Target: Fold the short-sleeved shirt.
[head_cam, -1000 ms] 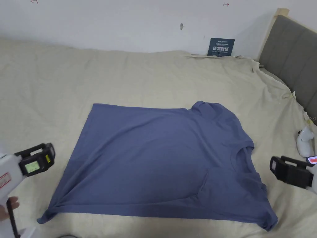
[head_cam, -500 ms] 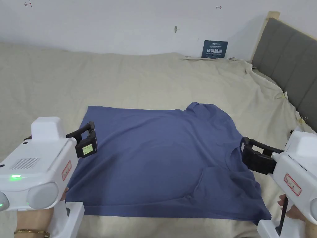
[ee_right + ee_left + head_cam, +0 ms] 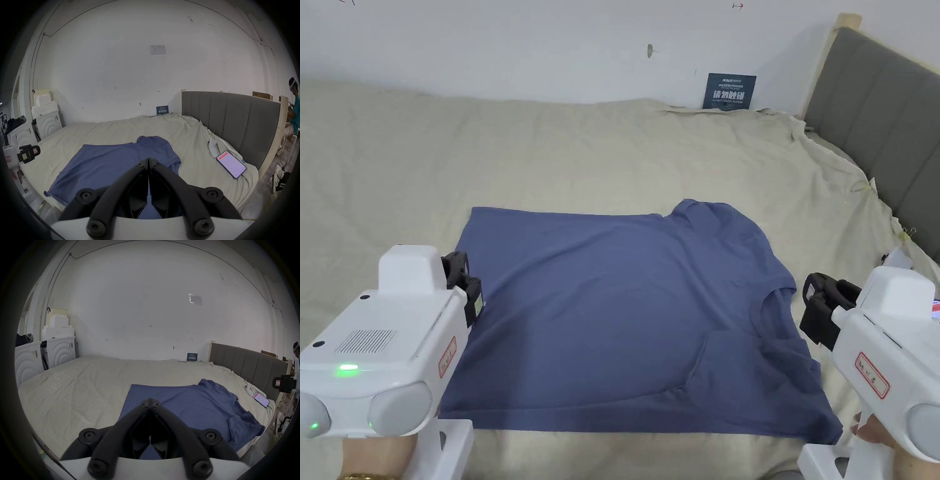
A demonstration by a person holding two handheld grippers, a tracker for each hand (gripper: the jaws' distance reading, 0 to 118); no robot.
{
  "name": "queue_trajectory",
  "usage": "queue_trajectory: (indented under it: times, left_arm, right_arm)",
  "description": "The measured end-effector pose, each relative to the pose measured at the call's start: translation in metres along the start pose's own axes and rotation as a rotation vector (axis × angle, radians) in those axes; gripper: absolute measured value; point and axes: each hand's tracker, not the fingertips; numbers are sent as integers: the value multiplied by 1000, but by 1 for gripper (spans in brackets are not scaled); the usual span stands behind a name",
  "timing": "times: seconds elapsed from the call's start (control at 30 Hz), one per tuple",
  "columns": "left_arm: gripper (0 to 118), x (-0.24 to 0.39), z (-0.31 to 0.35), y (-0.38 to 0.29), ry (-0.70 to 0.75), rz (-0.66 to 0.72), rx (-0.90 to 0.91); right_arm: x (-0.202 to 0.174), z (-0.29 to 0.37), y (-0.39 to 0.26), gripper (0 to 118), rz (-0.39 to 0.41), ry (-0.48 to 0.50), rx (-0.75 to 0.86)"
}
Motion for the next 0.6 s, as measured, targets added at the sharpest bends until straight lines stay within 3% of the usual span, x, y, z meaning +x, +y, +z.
queue_trajectory:
  times: [0.6]
  left_arm:
    - [0,6,3,-1,12,6,-4]
  right_arm:
    - [7,-13,-4,0,-4,-1,-29]
